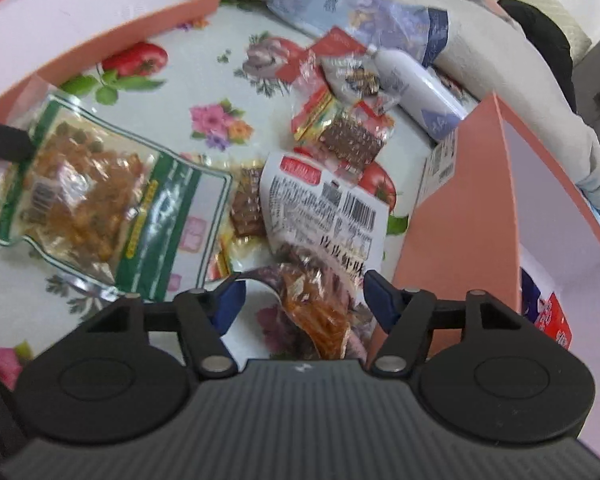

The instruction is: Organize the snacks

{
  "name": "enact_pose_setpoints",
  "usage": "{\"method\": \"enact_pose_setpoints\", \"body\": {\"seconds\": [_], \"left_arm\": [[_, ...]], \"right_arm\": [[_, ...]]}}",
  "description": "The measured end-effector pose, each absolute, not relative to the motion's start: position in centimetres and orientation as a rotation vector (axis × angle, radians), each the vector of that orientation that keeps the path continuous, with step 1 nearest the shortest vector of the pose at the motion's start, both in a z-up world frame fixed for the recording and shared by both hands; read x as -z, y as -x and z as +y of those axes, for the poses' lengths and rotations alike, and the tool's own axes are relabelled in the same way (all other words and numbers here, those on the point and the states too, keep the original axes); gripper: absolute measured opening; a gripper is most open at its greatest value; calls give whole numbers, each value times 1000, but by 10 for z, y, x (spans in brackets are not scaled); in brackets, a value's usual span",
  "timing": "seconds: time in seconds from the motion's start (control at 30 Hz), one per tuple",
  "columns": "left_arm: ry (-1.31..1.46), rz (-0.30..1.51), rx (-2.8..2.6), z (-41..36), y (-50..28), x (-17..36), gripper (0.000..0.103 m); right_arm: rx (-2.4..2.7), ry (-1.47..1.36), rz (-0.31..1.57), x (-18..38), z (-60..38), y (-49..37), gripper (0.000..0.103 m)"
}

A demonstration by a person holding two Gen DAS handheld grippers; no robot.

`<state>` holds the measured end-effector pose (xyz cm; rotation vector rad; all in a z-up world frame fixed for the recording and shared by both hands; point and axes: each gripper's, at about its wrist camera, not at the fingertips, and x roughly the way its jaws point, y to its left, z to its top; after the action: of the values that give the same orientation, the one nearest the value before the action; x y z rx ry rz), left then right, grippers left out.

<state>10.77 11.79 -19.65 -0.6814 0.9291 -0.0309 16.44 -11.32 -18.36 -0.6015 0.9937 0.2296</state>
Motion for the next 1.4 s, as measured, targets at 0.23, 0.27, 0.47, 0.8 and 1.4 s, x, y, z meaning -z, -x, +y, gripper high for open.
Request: {"method": "enact_pose_setpoints", "body": {"seconds": [0.23, 0.27, 0.47, 0.8, 1.4], "left_arm": [[694, 934, 39, 119, -107, 198, 0], [697, 933, 41, 119, -107, 199, 0], [732, 934, 56, 121, -108, 202, 0], [811, 929, 138, 111, -103, 202, 0], [837, 1038, 136, 92, -118, 235, 41]], "right_arm": [[-145, 438, 1002, 182, -128, -167, 32], [-149, 423, 997, 179, -127, -164, 31], [-177, 344, 928, 146, -127, -140, 30], [-327, 303, 987, 166, -108, -120, 30], [-367, 281, 985, 183, -103, -101, 31]]}}
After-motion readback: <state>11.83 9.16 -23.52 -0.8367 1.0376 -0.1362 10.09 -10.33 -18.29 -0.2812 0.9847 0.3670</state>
